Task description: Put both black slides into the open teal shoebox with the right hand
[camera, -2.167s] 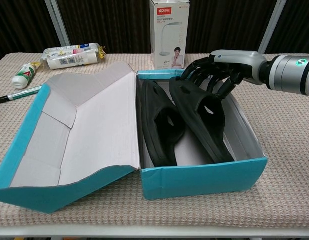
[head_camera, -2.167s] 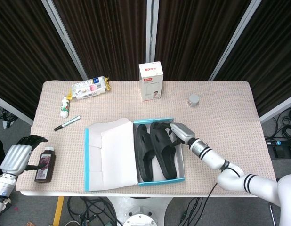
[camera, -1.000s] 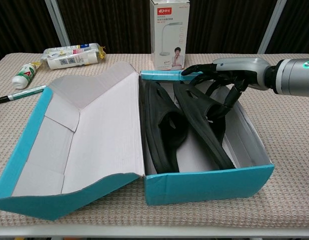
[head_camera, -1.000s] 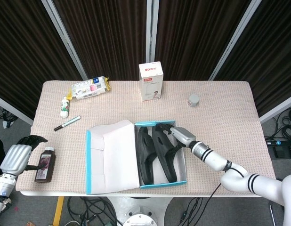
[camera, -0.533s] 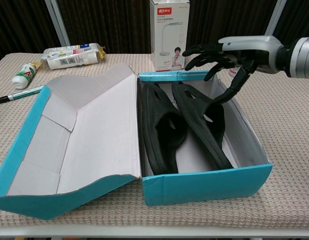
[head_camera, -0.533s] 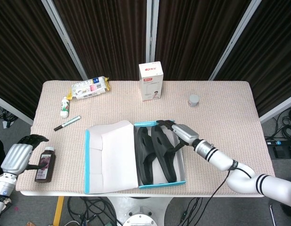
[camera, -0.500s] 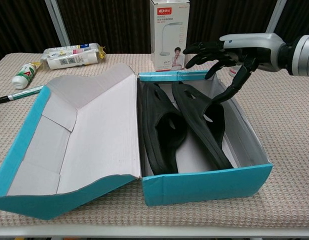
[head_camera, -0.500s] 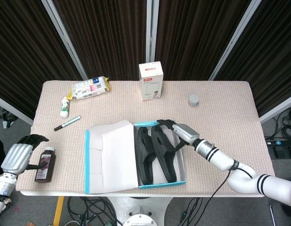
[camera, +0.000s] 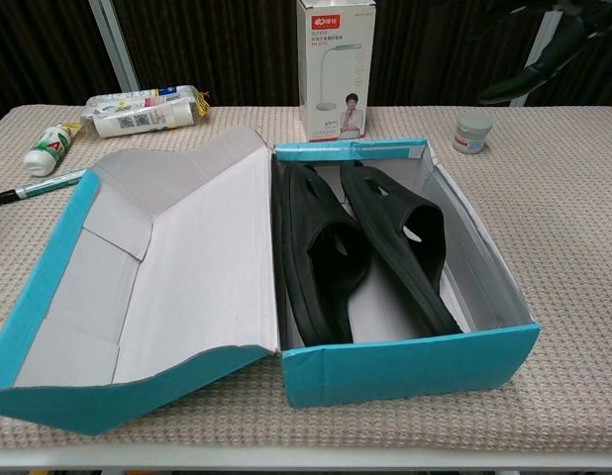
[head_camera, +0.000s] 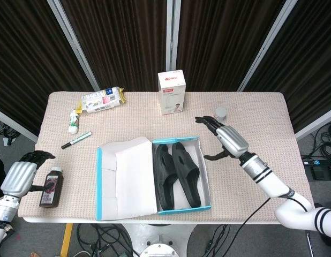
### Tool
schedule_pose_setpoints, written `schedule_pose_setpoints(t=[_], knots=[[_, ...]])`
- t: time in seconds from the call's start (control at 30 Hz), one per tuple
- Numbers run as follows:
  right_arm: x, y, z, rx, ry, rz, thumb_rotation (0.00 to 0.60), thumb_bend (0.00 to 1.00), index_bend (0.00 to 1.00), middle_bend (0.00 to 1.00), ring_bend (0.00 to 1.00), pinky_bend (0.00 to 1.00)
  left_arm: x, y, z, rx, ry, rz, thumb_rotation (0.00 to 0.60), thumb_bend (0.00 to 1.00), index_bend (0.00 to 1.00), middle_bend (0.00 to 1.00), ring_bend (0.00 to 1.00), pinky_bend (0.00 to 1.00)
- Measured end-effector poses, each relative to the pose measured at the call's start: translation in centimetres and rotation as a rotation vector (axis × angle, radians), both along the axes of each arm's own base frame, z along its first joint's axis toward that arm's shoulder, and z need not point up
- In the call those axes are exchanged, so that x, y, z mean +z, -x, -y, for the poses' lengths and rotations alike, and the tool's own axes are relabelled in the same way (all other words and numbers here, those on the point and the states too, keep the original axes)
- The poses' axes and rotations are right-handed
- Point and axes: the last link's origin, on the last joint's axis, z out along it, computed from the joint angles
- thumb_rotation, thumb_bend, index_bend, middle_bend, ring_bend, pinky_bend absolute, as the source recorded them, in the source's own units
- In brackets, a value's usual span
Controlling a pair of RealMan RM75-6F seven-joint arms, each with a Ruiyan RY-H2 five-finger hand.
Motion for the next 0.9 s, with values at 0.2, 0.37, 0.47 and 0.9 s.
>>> schedule_pose_setpoints(t=[0.2, 0.37, 0.47, 0.9], knots=[[2.9, 2.6, -1.8, -0.007, 0.208, -0.174, 0.6, 0.0, 0.0, 0.06, 0.0, 0.07, 0.2, -0.2, -0.1, -0.012, -0.018, 0.004, 0.6, 0.09, 0.28, 0.24, 0.16, 0.22], [4.6, 5.8, -4.2, -0.075, 0.393, -0.381, 0.6, 0.0, 0.0, 0.04, 0.0, 0.04, 0.4, -0.4, -0.3, -0.029, -0.063, 0.009, 0.6, 0.09, 0.26, 0.24, 0.16, 0.22], [5.4, 8.7, -6.6, -0.161, 0.469, -0.469, 0.6, 0.0, 0.0, 0.04, 0.0, 0.03, 0.5, -0.3, -0.3, -0.032, -0.106, 0.014, 0.6, 0.09, 0.26, 0.24, 0.16, 0.22], [4.3, 16.4, -12.8, -0.306, 0.492, -0.593, 0.6, 0.0, 0.0, 0.03, 0.0, 0.02, 0.7, 0.3, 0.0, -0.002, -0.126, 0.02, 0.6, 0.09, 0.26, 0.24, 0.16, 0.22]])
